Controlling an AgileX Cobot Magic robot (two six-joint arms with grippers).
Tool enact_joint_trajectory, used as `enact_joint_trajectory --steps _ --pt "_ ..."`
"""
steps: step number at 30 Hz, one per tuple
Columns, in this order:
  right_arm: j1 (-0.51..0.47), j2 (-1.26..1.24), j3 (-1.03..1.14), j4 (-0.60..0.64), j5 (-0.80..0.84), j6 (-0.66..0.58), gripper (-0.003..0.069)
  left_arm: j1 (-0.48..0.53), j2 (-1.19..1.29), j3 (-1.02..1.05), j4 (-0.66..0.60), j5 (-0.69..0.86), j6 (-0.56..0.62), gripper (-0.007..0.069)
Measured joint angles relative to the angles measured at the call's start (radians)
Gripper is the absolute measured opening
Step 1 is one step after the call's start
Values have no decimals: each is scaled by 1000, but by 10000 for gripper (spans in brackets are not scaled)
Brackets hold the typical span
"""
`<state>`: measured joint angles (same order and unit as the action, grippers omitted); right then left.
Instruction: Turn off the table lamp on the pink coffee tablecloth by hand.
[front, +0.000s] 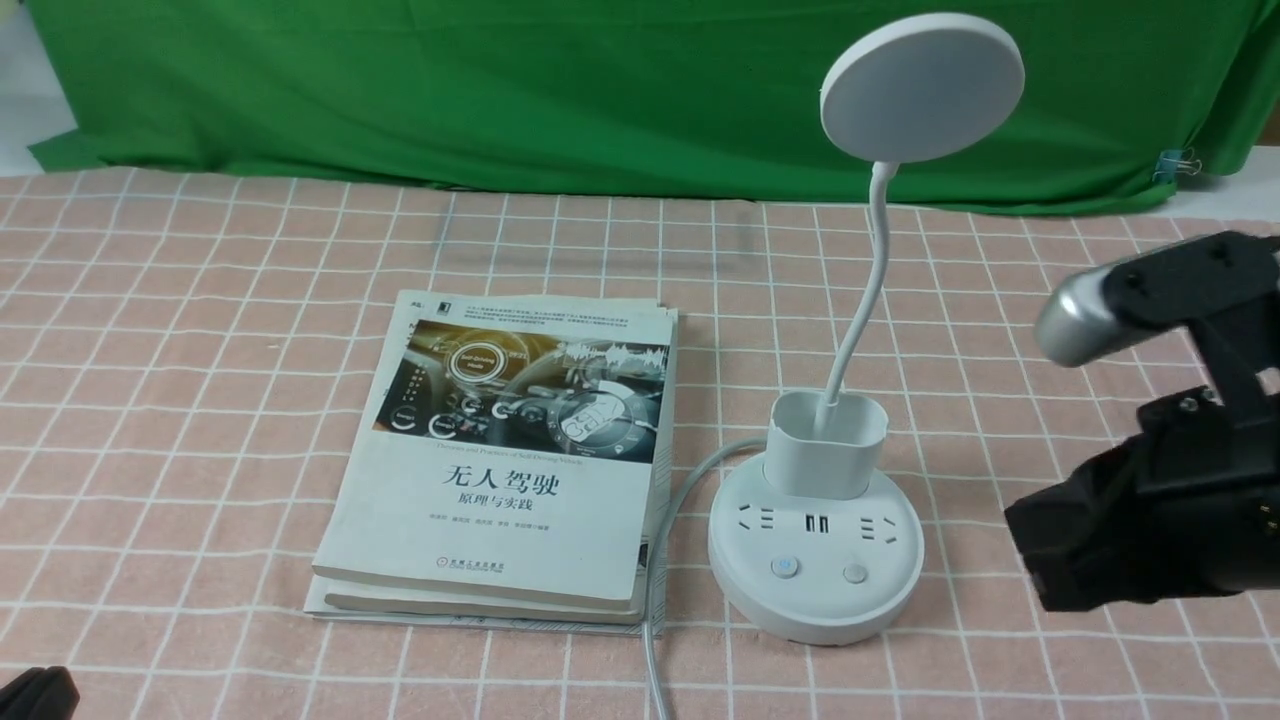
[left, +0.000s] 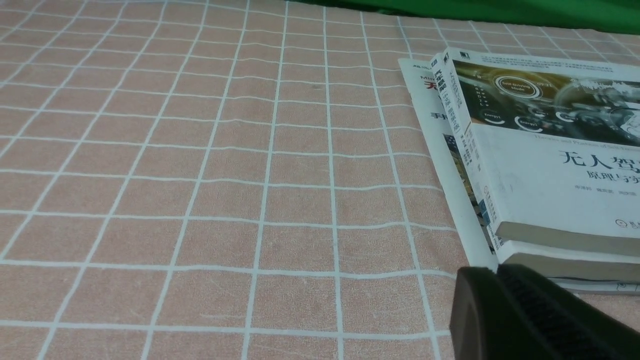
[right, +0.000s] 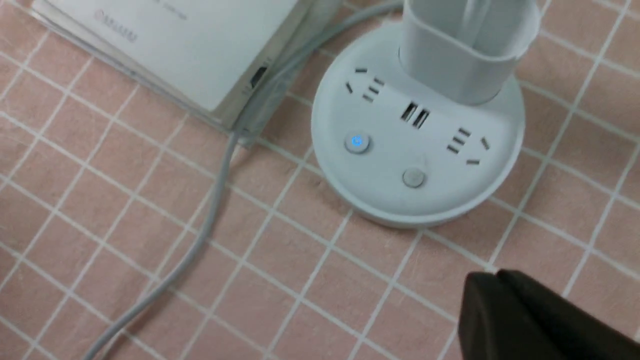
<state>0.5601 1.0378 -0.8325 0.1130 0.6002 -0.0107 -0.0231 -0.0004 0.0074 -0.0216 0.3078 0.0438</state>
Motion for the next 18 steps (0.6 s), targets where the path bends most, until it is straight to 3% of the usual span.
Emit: enact_joint_trajectory --steps 4,10,18 --pt "-21 -159 155 -29 -135 -27 35 0 0 0 0 0 0 6" --pt "-253 -554 614 -40 -413 -33 35 0 0 0 0 0 0 6" --pt "-440 -938 838 -40 -449 -36 35 0 0 0 0 0 0 6"
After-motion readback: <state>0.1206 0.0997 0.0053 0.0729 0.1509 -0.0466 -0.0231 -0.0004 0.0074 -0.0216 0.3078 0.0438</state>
